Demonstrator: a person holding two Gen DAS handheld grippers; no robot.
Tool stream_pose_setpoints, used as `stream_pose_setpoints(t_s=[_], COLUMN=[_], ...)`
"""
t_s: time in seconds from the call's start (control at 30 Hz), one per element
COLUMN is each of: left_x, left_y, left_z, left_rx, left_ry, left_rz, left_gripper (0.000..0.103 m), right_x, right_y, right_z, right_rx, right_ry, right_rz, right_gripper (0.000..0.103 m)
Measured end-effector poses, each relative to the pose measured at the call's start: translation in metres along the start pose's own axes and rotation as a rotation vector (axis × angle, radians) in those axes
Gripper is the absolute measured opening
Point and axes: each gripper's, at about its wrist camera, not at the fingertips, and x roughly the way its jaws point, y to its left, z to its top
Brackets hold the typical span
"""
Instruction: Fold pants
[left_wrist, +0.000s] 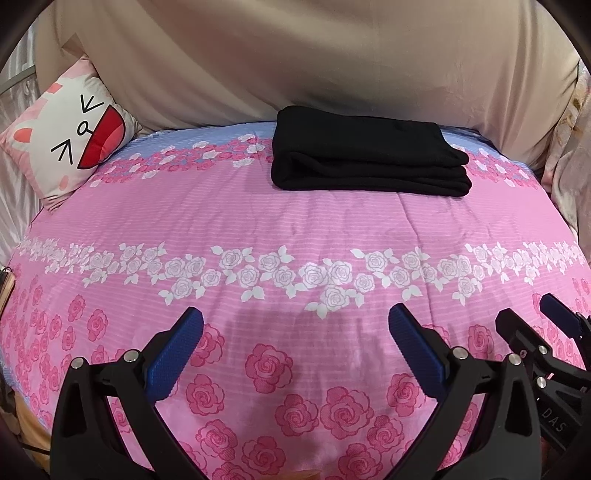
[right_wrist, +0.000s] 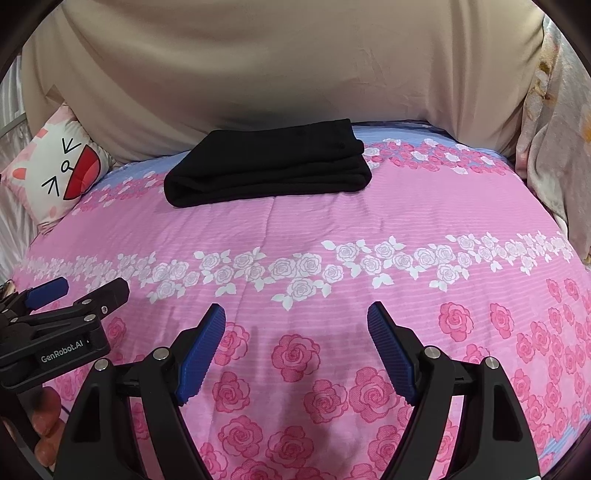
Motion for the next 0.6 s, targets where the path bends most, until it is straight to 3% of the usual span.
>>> stream_pose_setpoints(t_s=[0.6], left_x=[0.0006], left_y=[0.0011], left_z=[0.0006], left_rx=[0.001], left_ry=[-0.002], left_rz=[-0.002], left_gripper=[0.098], right_x=[0.0018], right_y=[0.0031], right_z=[0.0000], right_rx=[-0.002], right_ry=[0.004], right_rz=[0.001], right_gripper=[0.077])
